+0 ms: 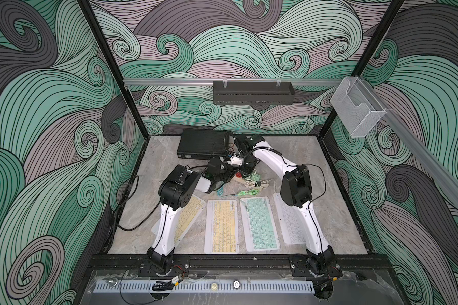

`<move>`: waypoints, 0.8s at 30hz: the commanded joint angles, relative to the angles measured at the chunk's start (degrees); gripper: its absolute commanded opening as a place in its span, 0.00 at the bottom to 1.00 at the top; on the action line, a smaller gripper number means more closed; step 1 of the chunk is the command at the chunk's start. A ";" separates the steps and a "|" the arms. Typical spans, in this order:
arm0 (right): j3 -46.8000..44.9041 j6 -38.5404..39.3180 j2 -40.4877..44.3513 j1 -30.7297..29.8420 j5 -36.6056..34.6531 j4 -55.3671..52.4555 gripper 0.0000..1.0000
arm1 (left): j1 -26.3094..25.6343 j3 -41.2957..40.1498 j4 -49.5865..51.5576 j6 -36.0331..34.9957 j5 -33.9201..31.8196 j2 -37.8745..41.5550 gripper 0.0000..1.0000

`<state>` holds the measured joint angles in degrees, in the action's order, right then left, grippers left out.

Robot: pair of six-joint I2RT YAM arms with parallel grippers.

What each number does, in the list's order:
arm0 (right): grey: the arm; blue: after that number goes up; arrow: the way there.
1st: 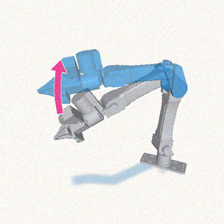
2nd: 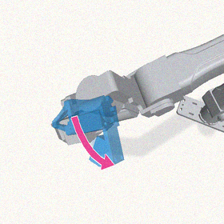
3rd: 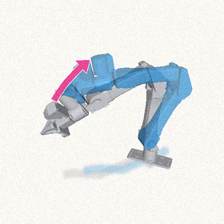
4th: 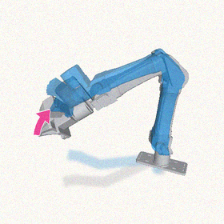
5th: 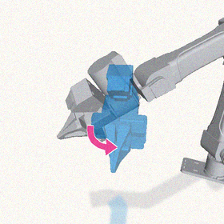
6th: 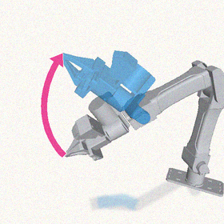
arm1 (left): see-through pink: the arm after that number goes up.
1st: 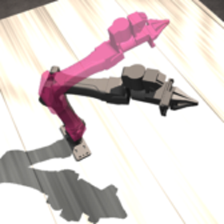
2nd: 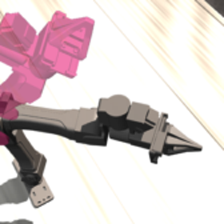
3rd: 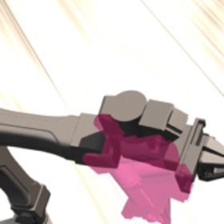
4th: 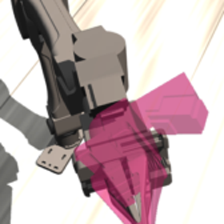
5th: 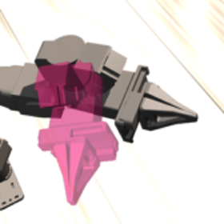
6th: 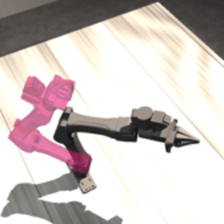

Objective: Unplug the wireless keyboard
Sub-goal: Remove the plug from the socket.

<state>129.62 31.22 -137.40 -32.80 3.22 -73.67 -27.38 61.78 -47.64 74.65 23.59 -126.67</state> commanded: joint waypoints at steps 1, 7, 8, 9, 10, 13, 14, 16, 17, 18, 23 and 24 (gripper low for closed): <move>2.24 -0.56 -0.70 -0.25 -0.57 0.46 0.00 | -3.83 -3.50 2.80 3.57 0.77 -3.92 0.00; 2.04 -1.08 -0.86 -0.24 -0.65 1.64 0.00 | -5.84 -6.01 1.77 4.61 -2.36 -2.61 0.00; 1.97 -1.14 -0.85 -0.23 -0.86 1.68 0.00 | -5.85 -6.57 1.86 4.55 -3.02 -2.19 0.00; 1.87 -1.20 -0.89 -0.25 -1.16 1.89 0.00 | -5.83 -7.09 1.91 4.44 -3.64 -1.64 0.00; 1.71 -1.25 -0.85 -0.17 -1.56 2.05 0.00 | -5.84 -7.56 2.29 4.27 -4.18 -1.13 0.00; 1.17 -1.34 -0.52 -0.16 -1.38 2.85 0.00 | -5.82 -7.68 5.15 4.23 -4.91 -0.53 0.00; 1.07 -1.36 -0.35 -0.08 -0.70 2.99 0.00 | -5.85 -7.79 5.82 4.45 -5.23 -0.60 0.00; 1.11 -1.42 0.10 0.24 1.63 3.27 0.00 | -5.85 -8.29 6.96 5.63 -6.13 -1.17 0.00; 1.22 -1.38 0.26 0.32 2.71 3.20 0.00 | -5.77 -8.47 6.55 6.35 -6.19 -1.74 0.00; 1.25 -1.30 0.52 0.52 4.15 3.18 0.00 | -5.76 -8.69 5.45 7.12 -6.03 -2.52 0.00; 1.24 -1.61 1.17 1.32 7.25 3.20 0.00 | -5.50 -8.78 2.62 9.62 -5.31 -5.09 0.00; 1.15 -1.76 1.16 1.20 6.06 3.19 0.00 | -5.41 -8.83 2.71 9.68 -5.37 -5.12 0.00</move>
<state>129.78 29.78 -138.10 -31.57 6.04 -73.87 -32.64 56.07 -56.36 81.82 18.87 -126.58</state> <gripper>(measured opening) 0.288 0.044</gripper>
